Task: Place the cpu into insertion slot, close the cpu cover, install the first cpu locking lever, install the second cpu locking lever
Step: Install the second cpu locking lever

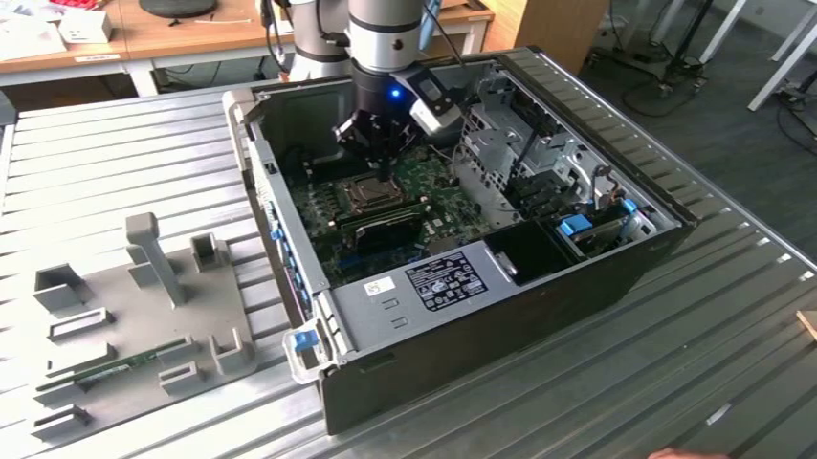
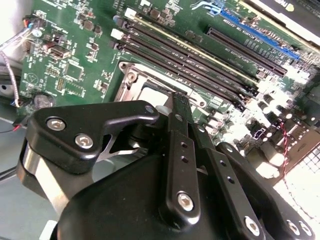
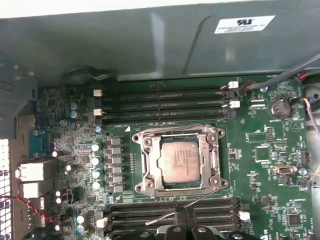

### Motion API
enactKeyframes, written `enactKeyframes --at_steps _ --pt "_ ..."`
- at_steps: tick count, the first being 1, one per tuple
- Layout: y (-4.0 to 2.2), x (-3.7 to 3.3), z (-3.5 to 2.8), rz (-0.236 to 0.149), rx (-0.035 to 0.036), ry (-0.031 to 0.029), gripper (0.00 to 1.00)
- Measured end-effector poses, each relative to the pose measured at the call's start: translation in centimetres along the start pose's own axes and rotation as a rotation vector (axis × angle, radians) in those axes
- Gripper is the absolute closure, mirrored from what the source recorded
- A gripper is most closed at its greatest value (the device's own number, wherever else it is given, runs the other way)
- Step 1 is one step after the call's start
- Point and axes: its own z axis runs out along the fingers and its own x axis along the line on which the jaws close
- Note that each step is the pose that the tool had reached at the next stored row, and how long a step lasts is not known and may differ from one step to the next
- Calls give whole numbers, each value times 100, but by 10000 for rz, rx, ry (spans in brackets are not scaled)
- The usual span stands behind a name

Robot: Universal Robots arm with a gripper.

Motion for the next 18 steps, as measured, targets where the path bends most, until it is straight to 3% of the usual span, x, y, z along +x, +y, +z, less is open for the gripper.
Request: enactKeyframes --at_steps 12,18 --pt "-8 122 90 -15 297 -21 90" --pt "-9 126 95 -16 314 -22 90"
